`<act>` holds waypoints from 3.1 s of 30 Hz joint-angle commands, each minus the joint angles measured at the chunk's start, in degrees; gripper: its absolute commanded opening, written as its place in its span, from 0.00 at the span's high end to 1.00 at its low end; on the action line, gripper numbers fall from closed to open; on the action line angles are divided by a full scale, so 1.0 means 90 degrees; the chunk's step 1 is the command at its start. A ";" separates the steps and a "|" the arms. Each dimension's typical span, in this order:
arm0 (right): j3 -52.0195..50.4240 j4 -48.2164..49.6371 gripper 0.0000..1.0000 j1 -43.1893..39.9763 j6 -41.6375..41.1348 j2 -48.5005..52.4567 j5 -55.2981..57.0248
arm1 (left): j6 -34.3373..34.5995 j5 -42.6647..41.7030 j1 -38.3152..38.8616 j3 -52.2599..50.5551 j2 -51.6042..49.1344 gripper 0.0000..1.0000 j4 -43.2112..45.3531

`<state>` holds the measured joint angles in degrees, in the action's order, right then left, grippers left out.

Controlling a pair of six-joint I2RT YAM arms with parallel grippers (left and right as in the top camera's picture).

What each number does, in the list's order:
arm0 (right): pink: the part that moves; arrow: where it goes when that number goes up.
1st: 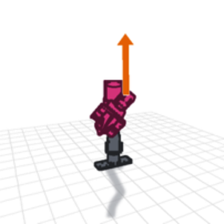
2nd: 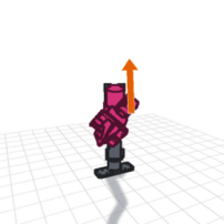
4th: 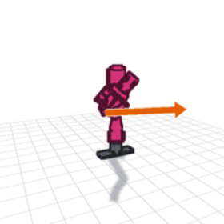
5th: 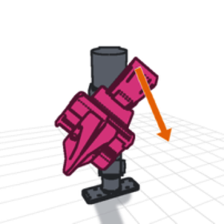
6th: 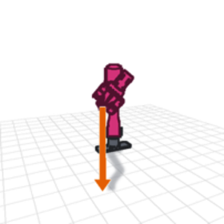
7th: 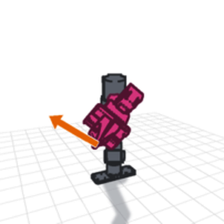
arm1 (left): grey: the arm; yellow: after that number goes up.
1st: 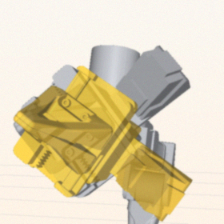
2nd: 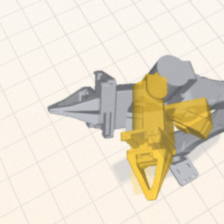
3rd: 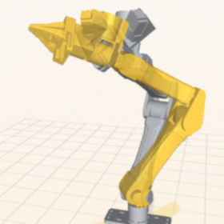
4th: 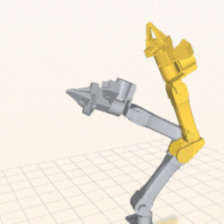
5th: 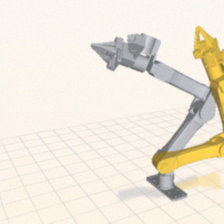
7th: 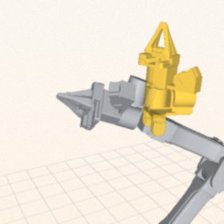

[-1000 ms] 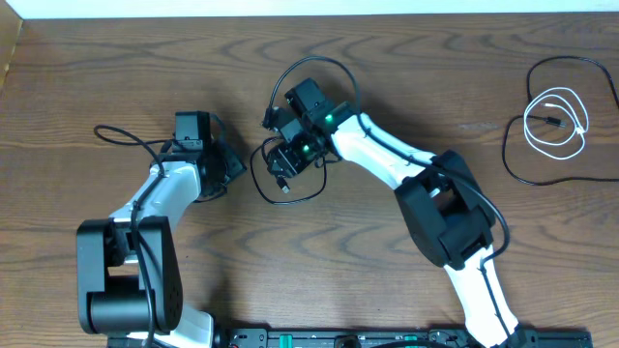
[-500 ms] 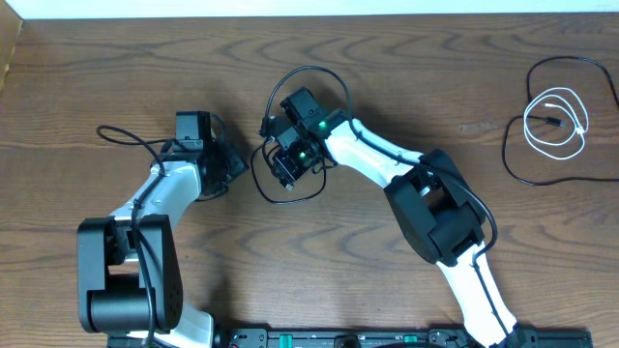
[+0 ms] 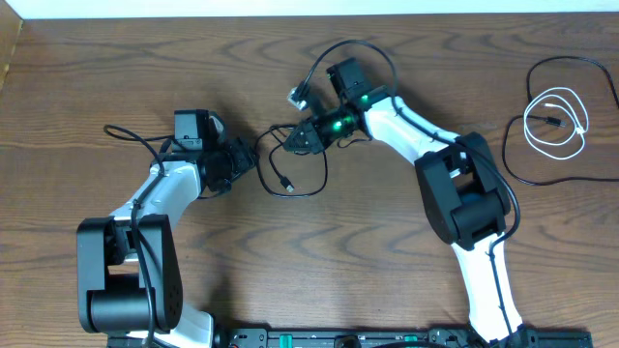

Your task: Untangle cables

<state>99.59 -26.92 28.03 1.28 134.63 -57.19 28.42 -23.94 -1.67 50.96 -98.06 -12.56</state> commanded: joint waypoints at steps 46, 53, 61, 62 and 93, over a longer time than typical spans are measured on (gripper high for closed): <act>0.0051 -0.0170 0.86 0.0600 0.0112 0.0066 0.0342 | -0.0656 -0.0486 -0.0034 0.0017 -0.0058 0.92 0.0321; 0.0051 -0.0277 0.73 0.0559 0.0228 0.0068 0.0333 | -0.0656 -0.0486 -0.0032 0.0017 -0.0058 0.92 0.0321; 0.0012 -0.0299 0.73 0.0563 0.0299 0.0080 0.0228 | -0.0656 -0.0488 -0.0032 0.0017 -0.0058 0.92 0.0321; -0.0007 -0.0299 0.73 0.0566 0.0357 0.0083 0.0170 | -0.0656 -0.0491 -0.0034 0.0017 -0.0058 0.92 0.0318; -0.0410 -0.0265 0.99 0.0695 0.1127 0.0085 -0.0330 | -0.0920 -0.1766 -0.0034 0.0017 -0.0058 0.92 0.0646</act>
<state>96.33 -29.32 34.22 10.57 134.63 -58.72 21.04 -37.82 -1.72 50.96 -98.06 -7.01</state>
